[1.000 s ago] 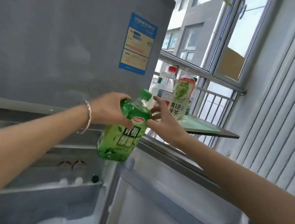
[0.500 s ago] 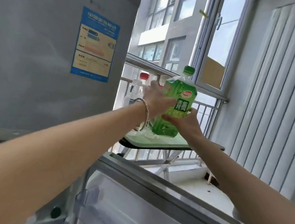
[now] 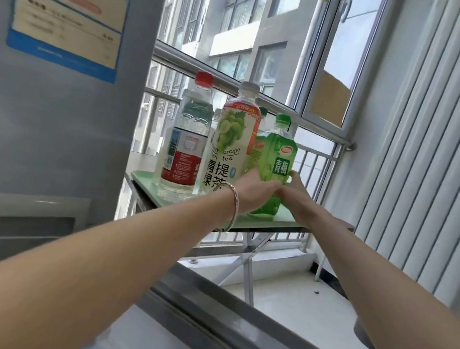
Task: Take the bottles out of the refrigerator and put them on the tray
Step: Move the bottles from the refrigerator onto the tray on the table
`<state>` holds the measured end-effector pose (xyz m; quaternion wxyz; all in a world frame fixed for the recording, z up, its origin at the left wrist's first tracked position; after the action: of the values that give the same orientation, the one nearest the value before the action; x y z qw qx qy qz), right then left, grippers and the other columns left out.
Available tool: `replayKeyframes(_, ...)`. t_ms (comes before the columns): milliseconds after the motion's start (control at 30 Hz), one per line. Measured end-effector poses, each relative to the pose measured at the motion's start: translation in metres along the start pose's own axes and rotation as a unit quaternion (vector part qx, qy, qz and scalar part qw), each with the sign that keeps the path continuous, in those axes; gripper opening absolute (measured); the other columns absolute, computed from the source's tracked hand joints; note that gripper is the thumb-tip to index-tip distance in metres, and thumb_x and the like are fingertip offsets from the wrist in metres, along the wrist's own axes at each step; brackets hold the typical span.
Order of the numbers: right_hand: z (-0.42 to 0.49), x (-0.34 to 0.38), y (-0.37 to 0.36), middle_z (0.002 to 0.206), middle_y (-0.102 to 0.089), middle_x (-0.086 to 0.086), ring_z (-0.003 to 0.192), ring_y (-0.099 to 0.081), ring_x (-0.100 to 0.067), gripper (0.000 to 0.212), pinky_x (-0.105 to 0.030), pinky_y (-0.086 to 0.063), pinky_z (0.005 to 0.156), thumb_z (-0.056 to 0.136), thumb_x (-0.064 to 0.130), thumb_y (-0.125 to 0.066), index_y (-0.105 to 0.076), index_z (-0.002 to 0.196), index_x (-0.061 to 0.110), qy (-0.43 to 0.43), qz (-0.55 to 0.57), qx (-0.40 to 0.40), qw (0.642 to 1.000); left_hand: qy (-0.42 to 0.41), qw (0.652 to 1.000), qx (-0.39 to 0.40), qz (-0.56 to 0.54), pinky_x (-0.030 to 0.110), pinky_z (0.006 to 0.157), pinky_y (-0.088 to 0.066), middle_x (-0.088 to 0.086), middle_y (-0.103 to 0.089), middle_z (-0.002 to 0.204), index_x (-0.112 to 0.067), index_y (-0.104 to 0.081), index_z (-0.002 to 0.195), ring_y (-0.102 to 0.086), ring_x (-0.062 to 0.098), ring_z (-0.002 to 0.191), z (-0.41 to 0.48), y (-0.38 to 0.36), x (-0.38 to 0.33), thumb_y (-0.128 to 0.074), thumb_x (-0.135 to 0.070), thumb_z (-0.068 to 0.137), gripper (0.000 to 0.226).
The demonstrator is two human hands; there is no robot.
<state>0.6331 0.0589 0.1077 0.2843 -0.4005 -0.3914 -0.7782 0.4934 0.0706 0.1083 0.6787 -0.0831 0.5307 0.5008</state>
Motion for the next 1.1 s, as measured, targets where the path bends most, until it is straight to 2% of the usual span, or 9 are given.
replayKeyframes(100,0.009,-0.007,-0.001,0.121,-0.063,-0.006,0.107,-0.064,-0.017,0.09,-0.04,-0.048,0.103,0.062,0.027,-0.086,-0.035,0.135,0.013,-0.005,-0.006,0.001,1.0,0.013,1.0,0.001,-0.026,0.02,0.089,-0.034,-0.002,-0.053,0.116,-0.016,-0.043,0.134,-0.047,0.011,0.097,0.003,0.003,0.002,-0.048,-0.024,0.096,0.039)
replayKeyframes(200,-0.002,0.0,-0.004,0.114,-0.06,-0.002,0.098,-0.06,-0.007,0.058,-0.027,-0.046,0.098,0.076,0.019,-0.08,-0.042,0.121,0.02,-0.011,-0.027,0.005,1.0,0.049,0.998,0.004,-0.039,0.023,0.073,-0.043,0.005,-0.059,0.102,-0.011,-0.053,0.118,-0.048,0.01,0.073,0.002,0.011,0.002,-0.049,-0.023,0.095,0.026)
replayKeyframes(300,-0.017,0.004,-0.002,0.132,-0.047,-0.011,0.123,-0.047,-0.021,0.093,-0.034,-0.037,0.105,0.074,0.038,-0.081,-0.025,0.144,0.015,0.003,-0.082,-0.092,0.992,0.066,0.997,0.009,-0.031,0.024,0.067,-0.047,0.008,-0.057,0.092,-0.004,-0.057,0.113,-0.05,0.015,0.072,-0.014,0.025,-0.001,-0.051,-0.02,0.095,0.025)
replayKeyframes(400,-0.046,0.018,-0.009,0.133,-0.044,-0.012,0.118,-0.047,-0.023,0.065,-0.027,-0.04,0.084,0.082,0.027,-0.07,-0.037,0.135,0.01,0.06,-0.221,-0.249,0.941,0.063,0.998,0.001,-0.019,0.039,0.084,-0.054,0.014,-0.058,0.094,0.002,-0.059,0.107,-0.054,0.024,0.083,-0.041,0.048,-0.009,-0.048,-0.011,0.095,0.021)
replayKeyframes(467,-0.071,0.034,-0.024,0.121,-0.049,-0.01,0.1,-0.049,-0.017,0.043,-0.022,-0.04,0.072,0.084,0.013,-0.062,-0.045,0.123,0.008,0.118,-0.276,-0.271,0.915,0.074,0.997,0.004,-0.01,0.041,0.09,-0.054,0.014,-0.059,0.094,0.0,-0.059,0.099,-0.057,0.024,0.085,-0.066,0.068,-0.016,-0.047,-0.009,0.096,0.015)
replayKeyframes(600,-0.117,0.073,-0.074,0.1,-0.051,-0.002,0.082,-0.054,-0.017,0.028,-0.033,-0.056,0.066,0.083,0.005,-0.06,-0.05,0.108,0.009,0.203,-0.267,-0.208,0.919,0.099,0.994,0.002,0.054,0.035,0.079,-0.059,0.012,-0.063,0.093,-0.004,-0.059,0.105,-0.063,0.022,0.082,-0.12,0.114,-0.022,-0.05,-0.011,0.095,0.015)
replayKeyframes(767,-0.174,0.111,-0.168,0.09,-0.062,-0.003,0.073,-0.059,-0.021,0.019,-0.042,-0.055,0.068,0.081,0.011,-0.059,-0.056,0.099,0.014,0.245,-0.239,-0.087,0.935,0.174,0.982,-0.005,0.073,0.028,0.057,-0.051,0.015,-0.065,0.079,0.001,-0.063,0.093,-0.062,0.022,0.061,-0.196,0.166,0.007,-0.053,-0.007,0.091,0.014)
replayKeyframes(900,-0.21,0.117,-0.251,0.092,-0.067,-0.008,0.081,-0.06,-0.029,0.011,-0.038,-0.049,0.069,0.086,0.022,-0.056,-0.055,0.096,0.016,0.247,-0.256,0.027,0.934,0.221,0.966,-0.005,0.131,0.028,0.059,-0.048,0.013,-0.063,0.07,-0.006,-0.062,0.075,-0.06,0.026,0.063,-0.253,0.202,0.042,-0.05,-0.003,0.086,0.017)
replayKeyframes(1100,-0.237,0.067,-0.381,0.11,-0.067,-0.016,0.098,-0.064,-0.037,0.04,-0.039,-0.049,0.07,0.085,0.027,-0.055,-0.052,0.121,0.011,0.259,-0.385,0.265,0.845,0.308,0.921,-0.001,0.239,0.035,0.063,-0.057,0.019,-0.075,0.079,0.003,-0.074,0.082,-0.07,0.032,0.07,-0.329,0.257,0.115,-0.057,-0.018,0.075,0.028)
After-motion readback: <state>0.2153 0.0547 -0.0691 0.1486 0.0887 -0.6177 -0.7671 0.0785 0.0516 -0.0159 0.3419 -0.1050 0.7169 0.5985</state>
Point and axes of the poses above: each hand's wrist, its own z-axis towards the middle knuckle, its own y-axis out of the back of the hand, x = y × z, the point moved 2 cm from there along z, towards the middle knuckle
